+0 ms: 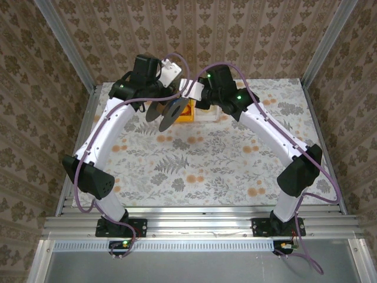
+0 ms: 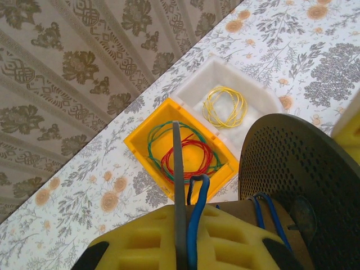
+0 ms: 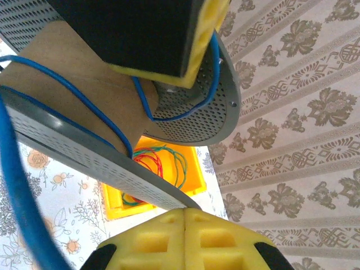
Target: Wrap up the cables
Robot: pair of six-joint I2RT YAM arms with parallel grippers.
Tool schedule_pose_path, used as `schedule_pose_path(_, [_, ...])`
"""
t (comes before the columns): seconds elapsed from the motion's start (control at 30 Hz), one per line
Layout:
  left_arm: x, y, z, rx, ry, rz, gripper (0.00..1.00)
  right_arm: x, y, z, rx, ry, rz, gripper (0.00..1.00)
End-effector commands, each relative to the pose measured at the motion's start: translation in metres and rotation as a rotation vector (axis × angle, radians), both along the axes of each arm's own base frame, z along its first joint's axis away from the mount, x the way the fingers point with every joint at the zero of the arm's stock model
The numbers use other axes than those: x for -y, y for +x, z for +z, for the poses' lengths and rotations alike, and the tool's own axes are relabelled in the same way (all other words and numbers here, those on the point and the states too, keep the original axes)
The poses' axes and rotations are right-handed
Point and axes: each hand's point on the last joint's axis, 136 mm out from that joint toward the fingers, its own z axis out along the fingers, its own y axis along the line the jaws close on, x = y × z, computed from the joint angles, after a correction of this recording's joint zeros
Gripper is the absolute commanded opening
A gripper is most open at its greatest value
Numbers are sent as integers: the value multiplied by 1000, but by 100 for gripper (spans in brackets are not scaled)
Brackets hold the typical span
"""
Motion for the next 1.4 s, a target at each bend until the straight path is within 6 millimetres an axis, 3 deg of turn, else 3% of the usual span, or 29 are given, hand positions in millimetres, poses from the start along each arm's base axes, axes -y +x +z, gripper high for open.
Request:
schedule_pose_path(0.0, [1, -40, 11, -10, 38, -149, 0, 28, 22, 22, 102, 7, -38, 0])
schedule_pose_path(0.37, [11, -55, 9, -22, 68, -240, 0, 33, 15, 10, 126, -97, 84, 0])
schedule_pose_path(0.8, [17, -50, -4, -25, 176, -237, 0, 45, 27, 35, 250, -154, 6, 0])
schedule_pose_path(1.03, [19, -61, 7, -3, 148, -282, 0, 50, 30, 11, 211, -165, 29, 0])
schedule_pose_path(1.37, [7, -75, 40, 91, 89, -308, 0, 53, 25, -28, 106, -146, 61, 0])
